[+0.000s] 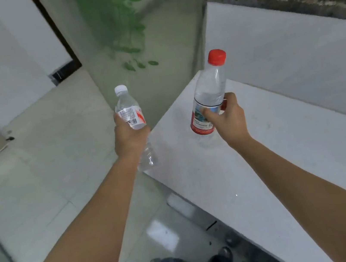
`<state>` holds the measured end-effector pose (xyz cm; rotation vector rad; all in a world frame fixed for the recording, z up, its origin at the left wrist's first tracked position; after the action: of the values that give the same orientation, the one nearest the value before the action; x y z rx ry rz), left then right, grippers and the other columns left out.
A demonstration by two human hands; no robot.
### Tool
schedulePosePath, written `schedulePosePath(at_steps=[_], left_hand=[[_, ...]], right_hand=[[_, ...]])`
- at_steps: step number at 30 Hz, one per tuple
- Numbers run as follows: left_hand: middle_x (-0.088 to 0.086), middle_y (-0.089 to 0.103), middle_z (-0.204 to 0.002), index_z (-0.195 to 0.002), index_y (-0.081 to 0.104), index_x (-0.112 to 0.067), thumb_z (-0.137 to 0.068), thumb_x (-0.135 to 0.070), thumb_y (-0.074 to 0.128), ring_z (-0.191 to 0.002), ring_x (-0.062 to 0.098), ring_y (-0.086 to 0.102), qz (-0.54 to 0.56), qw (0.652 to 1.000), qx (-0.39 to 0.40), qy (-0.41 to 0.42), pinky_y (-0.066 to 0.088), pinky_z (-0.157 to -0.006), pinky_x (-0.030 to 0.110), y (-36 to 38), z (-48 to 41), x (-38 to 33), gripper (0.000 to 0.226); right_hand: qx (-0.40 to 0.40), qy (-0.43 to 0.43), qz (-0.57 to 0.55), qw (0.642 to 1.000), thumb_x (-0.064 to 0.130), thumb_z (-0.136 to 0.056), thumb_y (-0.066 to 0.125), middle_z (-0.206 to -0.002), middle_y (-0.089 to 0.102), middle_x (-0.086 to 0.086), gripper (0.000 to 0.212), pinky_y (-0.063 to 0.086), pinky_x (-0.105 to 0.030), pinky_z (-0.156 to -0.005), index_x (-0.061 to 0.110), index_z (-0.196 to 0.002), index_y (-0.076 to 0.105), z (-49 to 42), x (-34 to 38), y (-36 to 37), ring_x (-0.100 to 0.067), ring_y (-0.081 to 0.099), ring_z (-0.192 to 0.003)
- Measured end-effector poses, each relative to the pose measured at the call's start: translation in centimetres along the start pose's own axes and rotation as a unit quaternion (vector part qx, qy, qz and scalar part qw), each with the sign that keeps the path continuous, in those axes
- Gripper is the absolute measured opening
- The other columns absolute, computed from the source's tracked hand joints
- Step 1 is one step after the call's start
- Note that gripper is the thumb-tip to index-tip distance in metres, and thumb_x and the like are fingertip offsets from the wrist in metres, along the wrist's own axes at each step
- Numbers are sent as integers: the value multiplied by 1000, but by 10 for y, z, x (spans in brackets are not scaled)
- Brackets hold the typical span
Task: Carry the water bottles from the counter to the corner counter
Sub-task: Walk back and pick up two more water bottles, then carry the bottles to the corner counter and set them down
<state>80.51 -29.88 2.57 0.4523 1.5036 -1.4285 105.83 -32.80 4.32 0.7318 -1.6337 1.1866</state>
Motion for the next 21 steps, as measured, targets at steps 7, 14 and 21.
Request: schedulePosePath(at_steps=[7, 14, 21], left_hand=[[11, 57, -121, -137, 27, -19, -73, -23, 71, -105, 34, 59, 15, 994, -88, -68, 50, -91, 47, -130, -25, 86, 78], [11, 56, -121, -140, 25, -19, -74, -21, 66, -103, 33, 59, 24, 973, -175, -151, 50, -90, 48, -242, -24, 170, 79], [12, 56, -119, -142, 24, -18, -72, -20, 65, -102, 33, 60, 75, 934, -266, -226, 51, -89, 51, -312, 12, 243, 81]], right_hand=[[128, -57, -35, 990, 34, -75, 69, -100, 53, 5, 47, 43, -8, -60, 14, -107, 41, 25, 59, 145, -3, 53, -84], [222, -72, -68, 970, 35, -73, 70, -89, 49, 20, 46, 40, -12, -64, 17, -103, 40, 65, 101, 278, 5, 52, -82], [337, -107, -49, 934, 24, -74, 71, -92, 51, 9, 47, 37, 4, -55, 9, -107, 40, 118, 120, 368, 0, 50, -80]])
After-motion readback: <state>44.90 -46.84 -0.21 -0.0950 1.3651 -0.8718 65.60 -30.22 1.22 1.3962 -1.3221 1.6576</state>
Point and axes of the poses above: each hand's wrist, its own z-axis away from the middle knuckle, its own y-axis out of the palm, x = y × z, the point moved 5 cm from there along -z, towards the middle knuckle
